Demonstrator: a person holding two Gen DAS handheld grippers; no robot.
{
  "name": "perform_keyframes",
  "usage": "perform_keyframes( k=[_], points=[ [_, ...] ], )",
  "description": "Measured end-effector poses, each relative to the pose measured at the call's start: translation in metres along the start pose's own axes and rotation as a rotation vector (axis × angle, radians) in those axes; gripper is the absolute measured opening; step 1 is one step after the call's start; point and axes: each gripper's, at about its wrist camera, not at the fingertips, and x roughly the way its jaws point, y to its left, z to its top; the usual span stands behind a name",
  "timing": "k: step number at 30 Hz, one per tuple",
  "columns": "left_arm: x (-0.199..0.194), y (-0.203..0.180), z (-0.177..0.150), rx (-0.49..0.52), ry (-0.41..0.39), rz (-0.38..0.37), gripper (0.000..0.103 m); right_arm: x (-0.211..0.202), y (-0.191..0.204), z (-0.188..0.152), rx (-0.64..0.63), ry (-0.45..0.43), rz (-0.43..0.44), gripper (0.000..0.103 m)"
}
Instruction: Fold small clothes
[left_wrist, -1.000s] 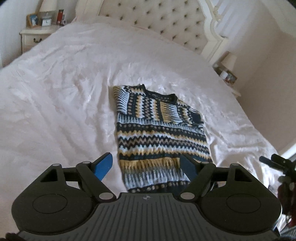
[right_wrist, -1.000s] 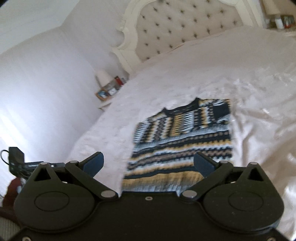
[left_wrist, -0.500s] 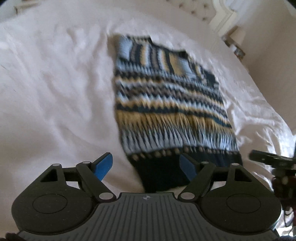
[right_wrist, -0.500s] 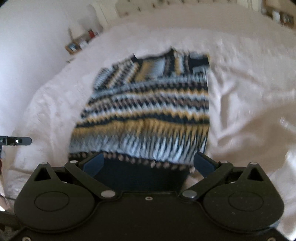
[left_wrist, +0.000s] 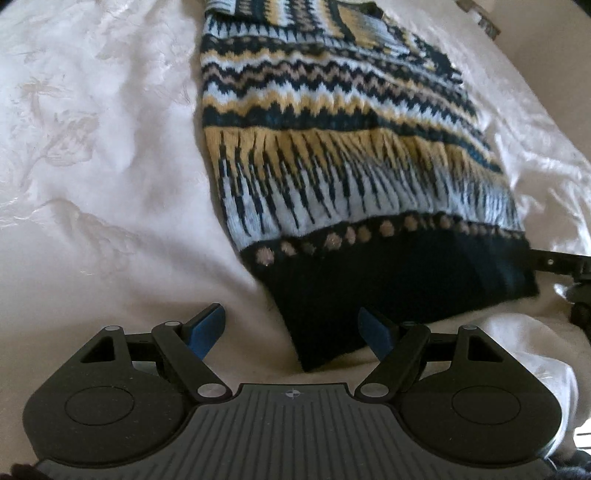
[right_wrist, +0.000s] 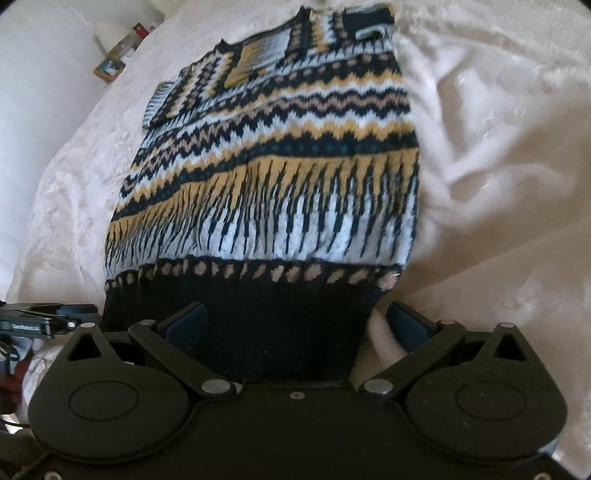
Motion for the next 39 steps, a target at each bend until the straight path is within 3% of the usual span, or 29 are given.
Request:
perform_keyframes(
  k=[12, 24, 26, 30, 33, 35, 39],
  points=[
    [0.011, -0.014, 0.01, 0.052, 0.023, 0.006, 0.078, 0.031, -0.001, 0.008, -0.021, 0.092, 0.025, 0.103],
    [0.028, -0.022, 0.018, 0.072, 0.026, -0.093, 0.077, 0.038, -0.005, 0.012, -0.017, 0.103, 0.04, 0.103],
    [0.028, -0.021, 0.018, 0.062, 0.017, -0.1, 0.072, 0.037, -0.008, 0.013, -0.003, 0.099, 0.054, 0.103],
    [0.025, -0.013, 0.016, 0.013, -0.008, -0.094, 0.041, 0.03, -0.014, 0.013, 0.03, 0.085, 0.084, 0.103],
    [0.019, -0.007, 0.012, -0.022, -0.021, -0.126, 0.022, 0.021, -0.018, 0.013, 0.056, 0.068, 0.073, 0.088],
    [0.015, -0.007, 0.009, -0.029, -0.045, -0.136, 0.019, 0.014, -0.024, 0.012, 0.088, 0.054, 0.067, 0.066],
    [0.001, -0.007, 0.006, -0.033, -0.12, -0.147, 0.014, 0.004, -0.03, 0.009, 0.121, 0.032, 0.064, 0.044]
  ],
)
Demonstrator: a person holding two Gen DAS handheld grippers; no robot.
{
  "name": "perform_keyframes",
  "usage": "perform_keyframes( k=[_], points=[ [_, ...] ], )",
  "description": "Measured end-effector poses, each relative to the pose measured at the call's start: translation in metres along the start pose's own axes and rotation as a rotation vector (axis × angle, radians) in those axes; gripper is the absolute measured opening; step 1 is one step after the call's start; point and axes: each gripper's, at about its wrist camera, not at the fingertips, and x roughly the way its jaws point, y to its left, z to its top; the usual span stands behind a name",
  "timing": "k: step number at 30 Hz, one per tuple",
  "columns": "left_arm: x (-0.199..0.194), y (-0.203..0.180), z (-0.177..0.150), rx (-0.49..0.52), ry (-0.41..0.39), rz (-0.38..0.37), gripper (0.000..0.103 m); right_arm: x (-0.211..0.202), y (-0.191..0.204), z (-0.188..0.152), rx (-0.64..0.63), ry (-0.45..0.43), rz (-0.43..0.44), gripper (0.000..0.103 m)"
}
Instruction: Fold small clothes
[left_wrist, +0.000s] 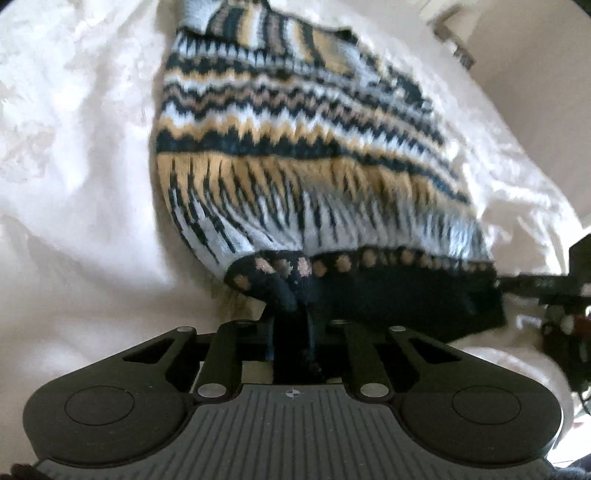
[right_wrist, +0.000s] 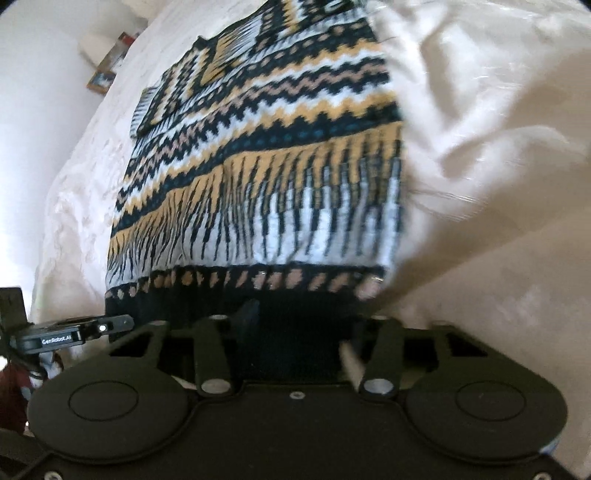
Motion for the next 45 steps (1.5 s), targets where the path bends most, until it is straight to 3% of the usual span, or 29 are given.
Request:
perform_keyframes(
  k=[2, 3, 8, 16, 25, 40, 45],
  points=[
    [-0.009, 0.0, 0.001, -0.007, -0.047, -0.012, 0.012, -0.004, 0.001, -0.002, -0.007, -0.012, 0.006, 0.022],
    [-0.014, 0.0, 0.002, -0.013, -0.066, -0.019, 0.011, -0.005, 0.002, -0.002, -0.01, -0.022, 0.011, 0.018],
    [-0.032, -0.002, 0.014, -0.052, -0.155, -0.074, 0.01, -0.021, 0.007, 0.0, -0.025, -0.121, 0.075, 0.013],
    [-0.053, -0.011, 0.043, 0.002, -0.291, -0.083, 0.01, -0.048, 0.029, 0.027, -0.096, -0.31, 0.185, 0.013],
    [-0.054, -0.006, 0.098, 0.032, -0.462, -0.07, 0.01, -0.044, 0.037, 0.086, -0.119, -0.48, 0.219, 0.013],
    [-0.004, 0.011, 0.203, 0.014, -0.572, -0.037, 0.01, 0.012, 0.034, 0.193, -0.132, -0.628, 0.152, 0.013],
    [0.024, 0.018, 0.235, 0.014, -0.566, 0.008, 0.01, 0.034, 0.033, 0.229, -0.127, -0.638, 0.114, 0.013]
  ],
)
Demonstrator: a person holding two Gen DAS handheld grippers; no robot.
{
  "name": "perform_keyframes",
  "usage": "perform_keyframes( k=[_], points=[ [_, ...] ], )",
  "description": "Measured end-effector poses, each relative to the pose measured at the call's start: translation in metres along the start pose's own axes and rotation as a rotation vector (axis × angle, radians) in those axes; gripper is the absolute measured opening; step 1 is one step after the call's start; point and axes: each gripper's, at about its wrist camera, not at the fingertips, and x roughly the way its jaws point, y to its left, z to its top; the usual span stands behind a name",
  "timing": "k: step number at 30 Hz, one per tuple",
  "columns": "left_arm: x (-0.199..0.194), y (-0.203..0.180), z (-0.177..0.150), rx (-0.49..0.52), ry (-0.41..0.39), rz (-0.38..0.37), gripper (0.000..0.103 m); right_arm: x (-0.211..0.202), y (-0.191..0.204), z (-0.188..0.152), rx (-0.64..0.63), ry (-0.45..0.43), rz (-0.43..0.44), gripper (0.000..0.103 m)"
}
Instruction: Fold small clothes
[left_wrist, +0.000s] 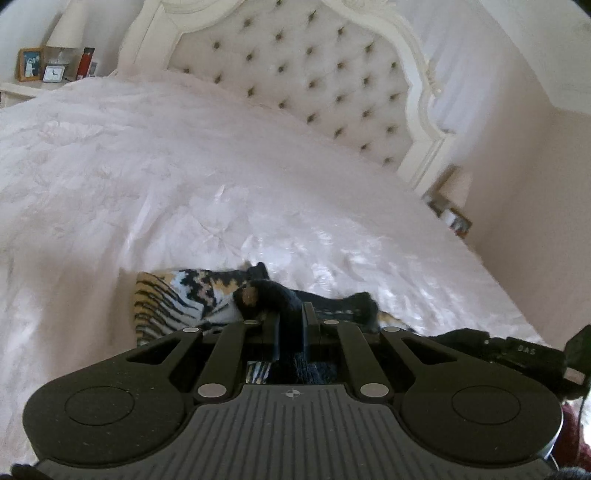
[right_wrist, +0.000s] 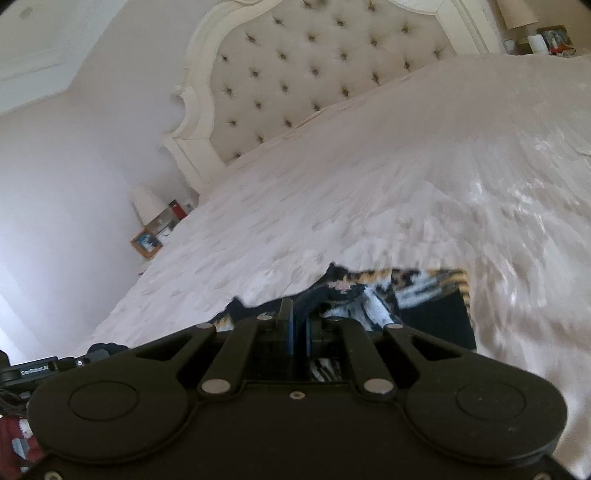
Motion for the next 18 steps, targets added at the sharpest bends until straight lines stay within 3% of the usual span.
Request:
perform_keyframes(
  k=[8, 18],
  points=[
    [0.051, 0.022, -0.005, -0.052, 0.056, 0.066, 0.011, 0.054, -0.026, -0.003, 0.037, 0.065, -0.07, 0.014],
    [0.068, 0.037, -0.001, -0.077, 0.082, 0.065, 0.02, 0.067, -0.036, -0.011, 0.035, 0.064, -0.096, 0.021]
  ],
)
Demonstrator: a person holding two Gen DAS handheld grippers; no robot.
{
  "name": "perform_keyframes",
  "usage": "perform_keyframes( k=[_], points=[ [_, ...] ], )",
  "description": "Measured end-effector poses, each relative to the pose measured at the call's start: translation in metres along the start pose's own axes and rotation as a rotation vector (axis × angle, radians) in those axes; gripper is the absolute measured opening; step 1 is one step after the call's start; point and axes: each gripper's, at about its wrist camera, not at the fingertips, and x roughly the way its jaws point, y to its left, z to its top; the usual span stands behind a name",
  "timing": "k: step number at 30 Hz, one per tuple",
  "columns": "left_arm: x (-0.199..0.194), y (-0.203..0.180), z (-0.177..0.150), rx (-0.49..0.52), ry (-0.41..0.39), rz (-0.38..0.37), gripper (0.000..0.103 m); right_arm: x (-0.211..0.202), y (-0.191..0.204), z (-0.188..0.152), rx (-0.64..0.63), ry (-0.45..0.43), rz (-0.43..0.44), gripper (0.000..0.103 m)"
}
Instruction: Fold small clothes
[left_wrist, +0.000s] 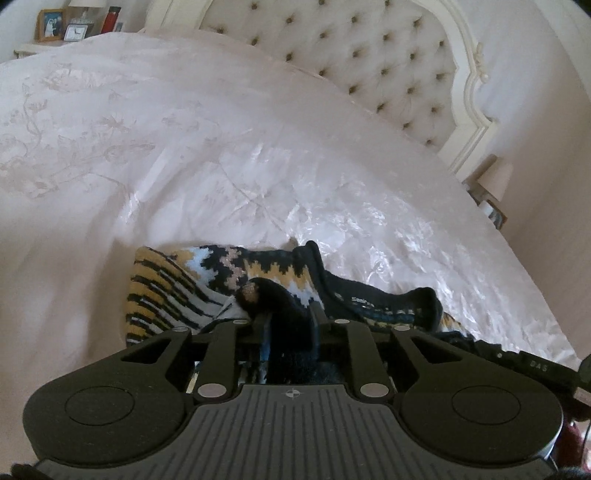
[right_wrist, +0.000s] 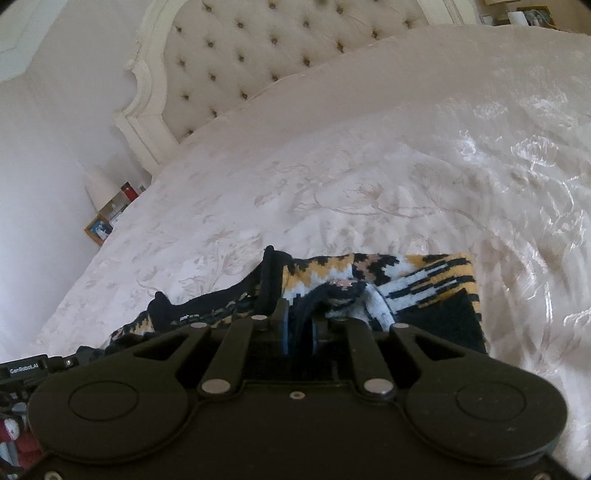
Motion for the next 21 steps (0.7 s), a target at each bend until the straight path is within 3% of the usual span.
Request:
perform_keyframes(
  k=[2, 5, 7, 9, 15, 21],
  points=[
    [0.001, -0.001, 0.002, 0.0, -0.006, -0.004, 0.022, 0.0, -0.001, 0.001, 0.006, -0.005, 0.006, 0.037],
    [-0.003, -0.002, 0.004, 0.0, -0.038, 0.001, 0.043, 0.001, 0.002, 0.005, 0.01, -0.028, 0.011, 0.059],
    [-0.01, -0.001, 0.007, 0.001, -0.069, 0.002, 0.056, -0.003, 0.002, 0.008, 0.006, -0.044, -0.003, 0.061],
    [-0.015, 0.0, 0.013, -0.006, -0.072, 0.007, 0.061, -0.006, 0.001, 0.011, 0.007, -0.052, -0.004, 0.062],
    [-0.032, -0.008, 0.02, 0.066, -0.072, 0.054, 0.063, -0.02, 0.005, 0.016, -0.034, -0.077, -0.032, 0.064],
    [-0.044, -0.025, 0.0, 0.19, -0.042, 0.051, 0.064, -0.036, 0.017, 0.009, -0.115, -0.103, -0.054, 0.064]
  ],
)
